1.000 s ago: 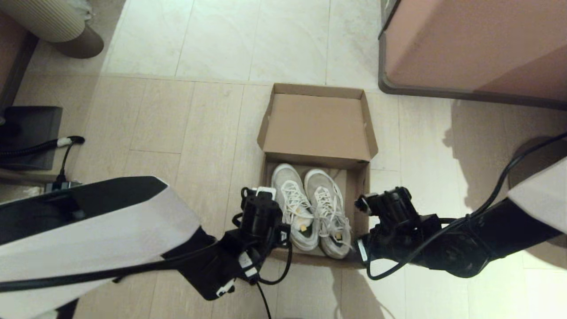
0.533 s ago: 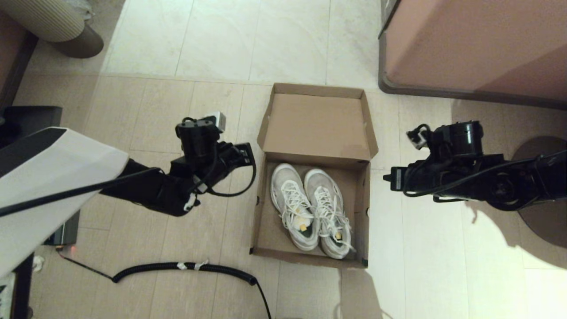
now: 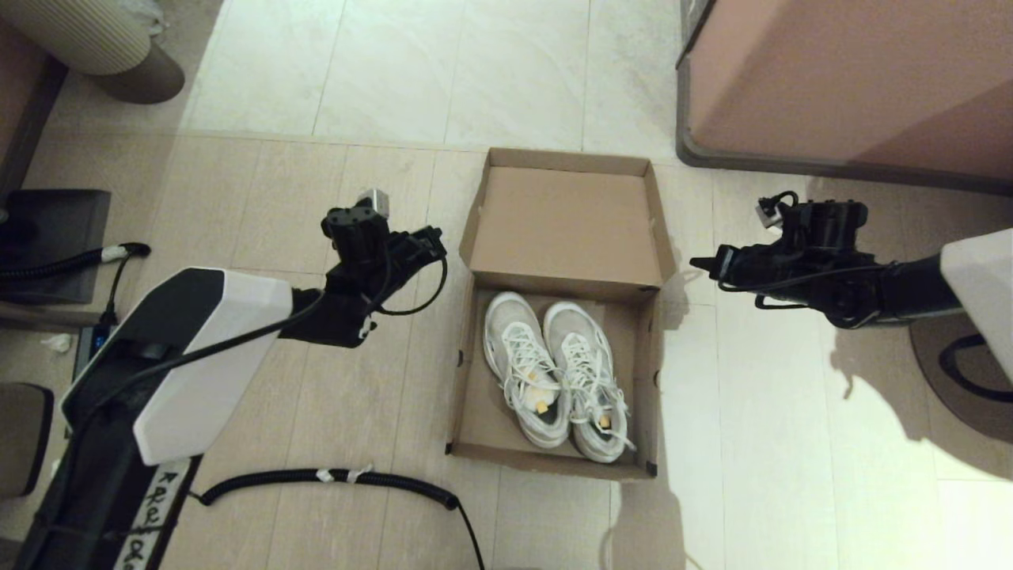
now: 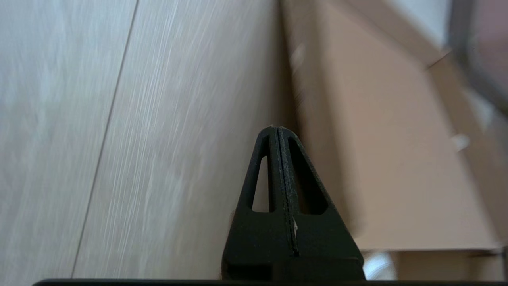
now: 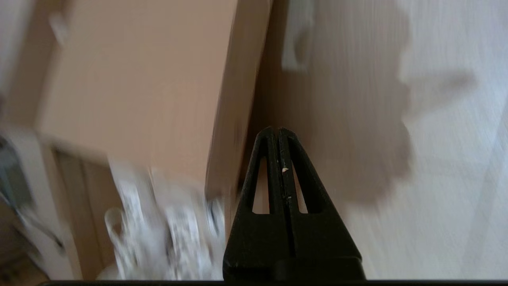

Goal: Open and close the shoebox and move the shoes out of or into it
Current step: Close the shoe box

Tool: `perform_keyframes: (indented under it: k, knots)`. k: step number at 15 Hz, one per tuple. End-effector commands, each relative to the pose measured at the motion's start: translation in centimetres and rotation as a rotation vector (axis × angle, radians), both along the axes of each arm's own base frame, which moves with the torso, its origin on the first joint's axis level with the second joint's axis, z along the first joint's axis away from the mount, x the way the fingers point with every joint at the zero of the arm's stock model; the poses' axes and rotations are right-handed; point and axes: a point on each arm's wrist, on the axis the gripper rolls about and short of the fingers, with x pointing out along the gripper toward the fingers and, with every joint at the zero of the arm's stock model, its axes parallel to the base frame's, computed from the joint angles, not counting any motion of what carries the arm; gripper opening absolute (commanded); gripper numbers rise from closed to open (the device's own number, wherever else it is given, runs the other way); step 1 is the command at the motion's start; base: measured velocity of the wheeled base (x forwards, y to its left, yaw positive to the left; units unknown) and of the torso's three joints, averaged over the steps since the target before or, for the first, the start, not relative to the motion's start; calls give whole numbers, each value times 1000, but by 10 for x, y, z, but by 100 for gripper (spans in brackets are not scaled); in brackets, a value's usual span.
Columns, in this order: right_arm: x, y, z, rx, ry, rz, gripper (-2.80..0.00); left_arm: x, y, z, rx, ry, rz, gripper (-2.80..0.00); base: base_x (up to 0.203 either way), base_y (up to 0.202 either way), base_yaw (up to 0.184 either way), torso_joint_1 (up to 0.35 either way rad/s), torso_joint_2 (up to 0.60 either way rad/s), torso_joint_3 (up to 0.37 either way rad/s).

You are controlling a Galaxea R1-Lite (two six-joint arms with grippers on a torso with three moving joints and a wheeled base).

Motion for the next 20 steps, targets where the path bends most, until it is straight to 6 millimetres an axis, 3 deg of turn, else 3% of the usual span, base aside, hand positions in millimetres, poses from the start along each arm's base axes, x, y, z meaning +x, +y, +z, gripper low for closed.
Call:
perform_keyframes:
  k: [1,3,8,12,17,20]
  knots:
    - [37,-4,-41,101,31,-19,-280,11,-4,-39,8,46,0,-280,0,0,0,0,0,0]
    - [57,-2,-52,231,28,-27,-280,12,-7,-45,9,49,0,-280,0,0,0,0,0,0]
    - [66,28,-85,355,88,41,-280,11,-18,-55,11,67,16,-280,0,0,0,0,0,0]
    - [66,37,-77,536,112,70,-280,12,-21,-73,25,103,14,-280,0,0,0,0,0,0]
    - [63,30,-63,805,213,283,-280,13,-24,-91,35,132,5,-280,0,0,0,0,0,0]
    - [63,18,-74,835,255,383,-280,13,-26,-97,39,144,0,-280,0,0,0,0,0,0]
